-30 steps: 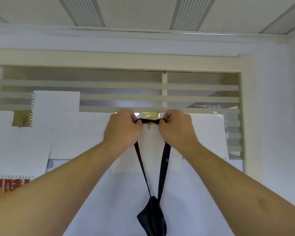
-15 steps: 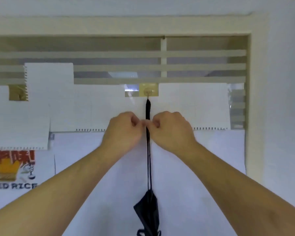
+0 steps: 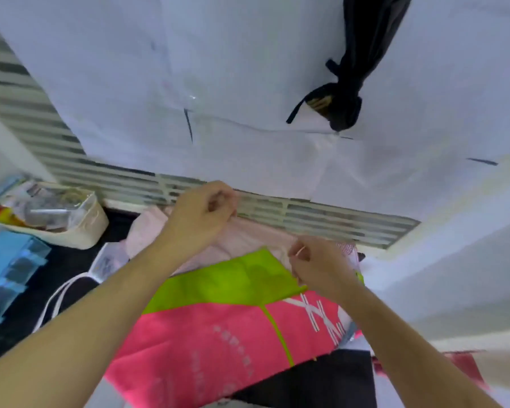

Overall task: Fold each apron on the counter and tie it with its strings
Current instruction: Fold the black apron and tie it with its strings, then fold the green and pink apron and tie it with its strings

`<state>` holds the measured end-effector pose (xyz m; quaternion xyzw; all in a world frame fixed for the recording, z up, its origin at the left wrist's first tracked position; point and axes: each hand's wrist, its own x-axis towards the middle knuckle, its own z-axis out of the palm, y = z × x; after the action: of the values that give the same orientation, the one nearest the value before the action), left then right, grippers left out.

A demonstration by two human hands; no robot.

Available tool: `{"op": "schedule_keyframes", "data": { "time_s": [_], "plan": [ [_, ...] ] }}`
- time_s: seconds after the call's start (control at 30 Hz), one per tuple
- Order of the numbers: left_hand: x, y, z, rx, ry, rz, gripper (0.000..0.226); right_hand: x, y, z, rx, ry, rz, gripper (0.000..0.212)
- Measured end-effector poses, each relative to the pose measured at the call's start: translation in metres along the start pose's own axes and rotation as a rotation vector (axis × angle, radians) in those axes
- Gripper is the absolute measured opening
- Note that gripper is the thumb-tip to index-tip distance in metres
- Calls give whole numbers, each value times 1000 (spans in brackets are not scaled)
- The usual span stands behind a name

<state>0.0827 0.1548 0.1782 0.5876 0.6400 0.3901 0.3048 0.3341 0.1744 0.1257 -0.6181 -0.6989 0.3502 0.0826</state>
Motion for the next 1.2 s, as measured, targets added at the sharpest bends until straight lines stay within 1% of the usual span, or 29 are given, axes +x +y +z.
{"op": "schedule_keyframes", "data": {
  "time_s": [0.07, 0.17, 0.2, 0.27, 0.33, 0.37, 0.4, 0.43, 0.47, 0.53, 0.57, 0.63, 0.7, 0.77, 0.87, 0.93, 0.97, 1.0, 1.03, 1.07, 1.1, 1.13, 1.17, 1.2],
  "plan": [
    [-13, -60, -6, 23, -14, -146, 11, 9, 23, 54, -58, -153, 95, 24],
    [-33, -133, -13, 53, -13, -311, 28, 31, 34, 102, -132, -201, 160, 33],
    [-39, -148, -14, 60, -18, -360, 26, 42, 34, 113, -191, -210, 143, 41],
    [-54, -171, -12, 96, -43, -411, 5, 70, 36, 138, -402, -234, 36, 69],
    [-63, -196, -6, 115, -48, -410, 15, 98, 34, 163, -559, -238, -137, 91],
    [-66, -207, -3, 113, -42, -409, 18, 109, 29, 172, -599, -240, -180, 96],
    [-70, -218, -2, 99, -31, -414, 19, 119, 24, 180, -640, -247, -183, 97],
    [-72, -223, -1, 84, -20, -418, 20, 125, 19, 185, -690, -248, -166, 93],
    [-73, -226, -1, 63, -9, -419, 21, 129, 16, 188, -761, -240, -127, 84],
    [-74, -232, -5, 50, -4, -406, 23, 135, 12, 193, -920, -192, -80, 56],
    [-74, -234, -10, 49, -7, -396, 23, 134, 9, 193, -975, -151, -80, 45],
    [-76, -235, -21, 34, -11, -377, 23, 123, 2, 193, -979, -60, -111, 37],
    [-77, -230, -32, 34, -15, -356, 22, 102, -13, 186, -908, -5, -157, 34],
    [-75, -213, -43, 40, -41, -284, 22, 72, -34, 172, -800, 53, -189, 26],
    [-63, -174, -51, -12, -120, -155, 33, 15, -70, 143, -693, 140, -277, 17],
    [-51, -139, -55, -37, -171, -34, 39, -25, -98, 120, -629, 208, -344, 12],
    [-43, -123, -56, -20, -202, 62, 41, -41, -114, 109, -567, 203, -367, 14],
    [-36, -101, -59, -3, -256, 178, 48, -56, -131, 95, -457, 185, -376, 22],
    [-30, -82, -61, 2, -341, 276, 60, -69, -146, 82, -337, 170, -389, 27],
    [-27, -60, -64, -12, -450, 351, 70, -82, -162, 67, -261, 207, -412, 29],
    [-26, -43, -66, -1, -554, 405, 76, -92, -175, 54, -225, 269, -448, 29],
    [-26, -24, -69, 18, -608, 451, 77, -102, -185, 40, -197, 325, -468, 27],
    [-28, -8, -73, 16, -604, 473, 76, -112, -193, 26, -172, 362, -472, 21],
    [-29, 2, -77, -40, -553, 470, 70, -119, -197, 14, -144, 369, -475, 8]
  ]
}}
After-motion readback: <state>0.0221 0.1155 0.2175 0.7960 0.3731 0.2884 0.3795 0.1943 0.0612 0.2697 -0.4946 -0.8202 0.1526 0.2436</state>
